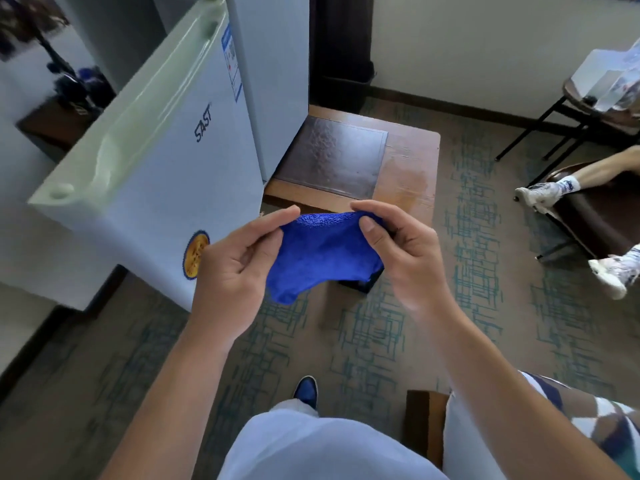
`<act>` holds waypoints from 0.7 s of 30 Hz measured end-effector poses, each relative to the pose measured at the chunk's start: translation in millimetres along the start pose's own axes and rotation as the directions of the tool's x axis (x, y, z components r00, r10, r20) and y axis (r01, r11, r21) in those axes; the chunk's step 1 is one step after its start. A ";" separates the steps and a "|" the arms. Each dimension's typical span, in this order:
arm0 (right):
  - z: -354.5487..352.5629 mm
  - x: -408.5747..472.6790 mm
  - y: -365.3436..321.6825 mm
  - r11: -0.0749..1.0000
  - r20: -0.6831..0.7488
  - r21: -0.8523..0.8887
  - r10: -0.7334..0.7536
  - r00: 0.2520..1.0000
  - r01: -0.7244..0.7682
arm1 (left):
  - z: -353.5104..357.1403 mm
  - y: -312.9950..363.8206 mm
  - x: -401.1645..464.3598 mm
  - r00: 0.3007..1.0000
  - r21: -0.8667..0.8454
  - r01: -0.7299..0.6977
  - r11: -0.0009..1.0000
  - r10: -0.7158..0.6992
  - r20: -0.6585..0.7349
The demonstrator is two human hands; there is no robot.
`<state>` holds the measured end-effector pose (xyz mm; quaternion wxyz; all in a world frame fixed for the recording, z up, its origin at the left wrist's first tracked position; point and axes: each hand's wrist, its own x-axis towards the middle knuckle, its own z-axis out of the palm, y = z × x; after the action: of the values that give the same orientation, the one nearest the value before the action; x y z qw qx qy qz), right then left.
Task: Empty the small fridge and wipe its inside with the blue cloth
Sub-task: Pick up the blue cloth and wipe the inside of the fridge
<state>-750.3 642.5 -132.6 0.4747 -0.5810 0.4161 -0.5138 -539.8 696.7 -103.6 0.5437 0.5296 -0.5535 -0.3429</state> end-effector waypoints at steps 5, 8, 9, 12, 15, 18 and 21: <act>15.9 -31.5 -5.2 0.998 0.138 0.057 0.014 0.990 -0.022 | -11.7 8.3 -58.9 0.986 0.000 0.069 0.998 -0.068 -0.155; 30.0 -48.9 -12.2 0.999 0.242 0.042 -0.029 0.970 0.019 | -28.7 9.9 -89.3 0.965 -0.025 0.100 0.995 -0.103 -0.241; 35.6 -55.3 -13.5 0.999 0.278 0.035 -0.042 0.960 0.033 | -34.4 10.7 -99.2 0.959 -0.022 0.108 0.994 -0.110 -0.263; 54.6 -69.2 -15.2 0.998 0.349 0.036 -0.053 0.936 0.043 | -52.1 14.6 -126.0 0.944 0.013 0.109 0.994 -0.100 -0.314; 80.7 -80.0 -19.4 0.999 0.400 0.039 -0.029 0.916 0.015 | -75.2 18.3 -150.4 0.921 0.072 0.121 0.990 -0.085 -0.380; 115.4 -92.2 -27.9 0.999 0.461 0.047 -0.009 0.887 -0.015 | -104.5 20.4 -174.8 0.888 0.101 0.138 0.985 -0.078 -0.454; 152.0 -103.3 -31.8 0.999 0.512 0.035 -0.002 0.859 -0.019 | -134.9 22.4 -195.0 0.859 0.115 0.150 0.982 -0.071 -0.507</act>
<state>-612.6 768.1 -125.6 0.5815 -0.6854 0.2676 -0.3470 -444.1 914.7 -105.3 0.6065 0.6708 -0.3862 -0.1817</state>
